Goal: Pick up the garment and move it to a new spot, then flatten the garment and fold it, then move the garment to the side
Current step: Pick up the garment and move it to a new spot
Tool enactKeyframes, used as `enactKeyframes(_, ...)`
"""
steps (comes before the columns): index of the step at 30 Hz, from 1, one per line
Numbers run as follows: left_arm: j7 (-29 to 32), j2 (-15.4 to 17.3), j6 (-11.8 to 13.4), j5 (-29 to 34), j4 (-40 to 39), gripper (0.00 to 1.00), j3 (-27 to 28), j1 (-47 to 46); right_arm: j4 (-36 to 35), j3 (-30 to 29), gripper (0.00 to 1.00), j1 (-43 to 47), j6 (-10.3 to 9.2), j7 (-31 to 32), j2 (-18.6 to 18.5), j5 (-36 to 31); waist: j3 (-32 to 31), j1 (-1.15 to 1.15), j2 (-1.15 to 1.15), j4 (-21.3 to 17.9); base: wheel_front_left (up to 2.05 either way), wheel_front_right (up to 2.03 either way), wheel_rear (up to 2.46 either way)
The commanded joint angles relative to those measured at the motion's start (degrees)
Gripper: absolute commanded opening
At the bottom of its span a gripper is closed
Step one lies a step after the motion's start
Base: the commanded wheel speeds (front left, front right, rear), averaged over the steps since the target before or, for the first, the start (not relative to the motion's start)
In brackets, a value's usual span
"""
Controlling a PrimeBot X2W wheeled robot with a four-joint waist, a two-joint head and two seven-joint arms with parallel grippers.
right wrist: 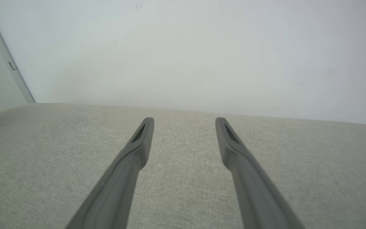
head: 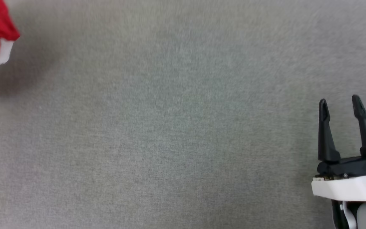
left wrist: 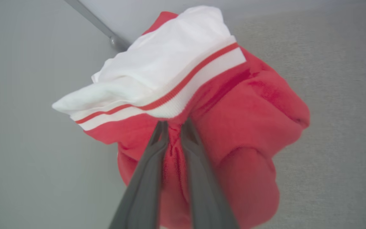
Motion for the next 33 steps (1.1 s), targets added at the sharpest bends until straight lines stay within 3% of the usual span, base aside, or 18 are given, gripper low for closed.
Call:
enactKeyframes(1, 0.3, -0.1, 0.0, 0.4, -1.1, 0.0, -0.7, -1.0, 0.4, 0.1, 1.0, 1.0, -0.02, -0.1, 0.1, 0.6, -3.0, 0.0, 0.0, -0.8, 0.0, 0.0, 0.0)
enactKeyframes(6, 1.6, -1.8, 0.0, 1.6, -7.8, 0.0, -5.8, -5.3, 1.6, 0.6, 1.0, 2.2, -0.02, -0.1, 0.1, 1.8, -6.8, 0.0, 0.0, -3.0, 0.0, 0.0, 0.0)
enactKeyframes(16, 2.5, -9.1, 0.0, 1.1, -13.8, 0.0, -17.1, -11.6, 2.8, 1.2, 1.0, 4.5, -0.02, -0.1, 0.1, 3.8, -11.4, 0.0, 0.0, -11.0, 0.0, 0.0, 0.0)
enactKeyframes(33, -2.1, -21.8, 0.0, -3.3, -12.3, 0.0, -41.2, -8.2, 3.1, 1.7, 1.0, 4.1, -0.02, -0.1, 0.1, 5.8, -7.6, 0.0, 0.0, -22.2, 0.0, 0.0, 0.0)
